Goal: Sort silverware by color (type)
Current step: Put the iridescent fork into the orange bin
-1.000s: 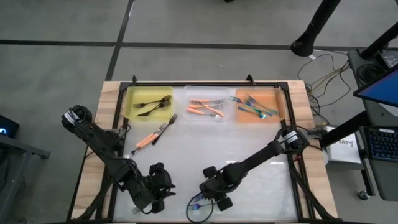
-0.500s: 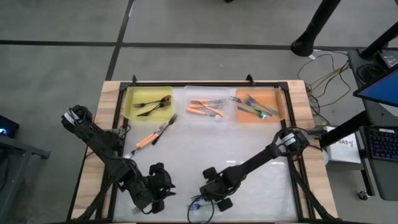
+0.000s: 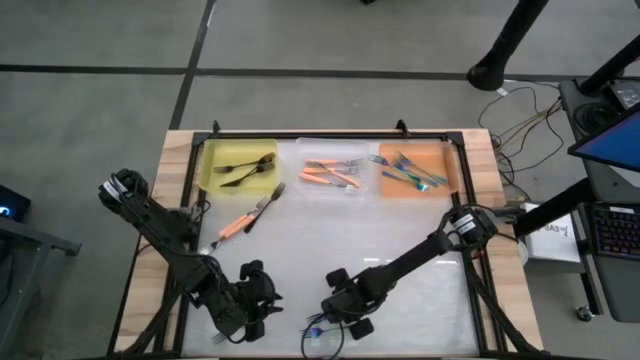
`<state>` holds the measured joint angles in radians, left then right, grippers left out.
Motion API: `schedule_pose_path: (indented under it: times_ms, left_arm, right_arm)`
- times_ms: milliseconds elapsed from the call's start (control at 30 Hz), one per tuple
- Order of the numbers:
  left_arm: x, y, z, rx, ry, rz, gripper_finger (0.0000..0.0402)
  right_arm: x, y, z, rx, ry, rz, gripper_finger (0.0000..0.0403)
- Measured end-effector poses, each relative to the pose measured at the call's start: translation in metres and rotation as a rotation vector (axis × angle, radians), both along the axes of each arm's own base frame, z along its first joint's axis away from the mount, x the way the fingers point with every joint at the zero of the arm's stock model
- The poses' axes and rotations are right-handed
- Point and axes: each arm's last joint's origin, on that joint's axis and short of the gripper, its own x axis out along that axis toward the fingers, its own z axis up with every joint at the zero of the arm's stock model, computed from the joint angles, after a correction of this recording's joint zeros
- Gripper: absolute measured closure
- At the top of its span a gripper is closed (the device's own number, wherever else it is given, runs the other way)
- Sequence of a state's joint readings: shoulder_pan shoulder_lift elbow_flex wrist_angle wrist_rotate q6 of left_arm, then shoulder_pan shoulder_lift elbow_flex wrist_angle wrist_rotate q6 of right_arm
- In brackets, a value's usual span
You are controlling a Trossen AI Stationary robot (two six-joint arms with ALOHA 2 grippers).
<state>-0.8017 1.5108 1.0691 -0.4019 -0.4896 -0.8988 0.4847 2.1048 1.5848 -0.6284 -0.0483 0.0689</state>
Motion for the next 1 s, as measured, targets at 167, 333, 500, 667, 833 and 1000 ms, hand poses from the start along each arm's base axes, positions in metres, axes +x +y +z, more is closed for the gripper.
schedule_pose_path:
  times_ms: [167,333,500,667,833,1000]
  left_arm:
    - [0.0,0.0,0.0,0.0,0.0,0.0,0.0293]
    - [0.0,0.0,0.0,0.0,-0.001,0.001,0.0293]
    - [0.0,0.0,0.0,0.006,-0.002,-0.003,0.0293]
    - [0.0,0.0,0.0,0.007,-0.002,-0.004,0.0293]
    - [0.0,0.0,0.0,0.007,-0.001,-0.004,0.0293]
    - [0.0,0.0,0.0,0.007,-0.001,-0.004,0.0293]
  right_arm:
    - [-0.001,0.003,0.0,0.003,0.003,-0.002,0.0285]
    - [-0.001,0.006,0.003,0.031,0.012,-0.023,0.0285]
    - [0.001,0.01,0.008,0.043,0.015,-0.041,0.0287]
    - [0.001,0.012,0.011,0.054,0.02,-0.051,0.0287]
    - [0.0,0.014,0.012,0.065,0.037,-0.069,0.0297]
    - [0.0,0.013,0.012,0.071,0.044,-0.095,0.0382]
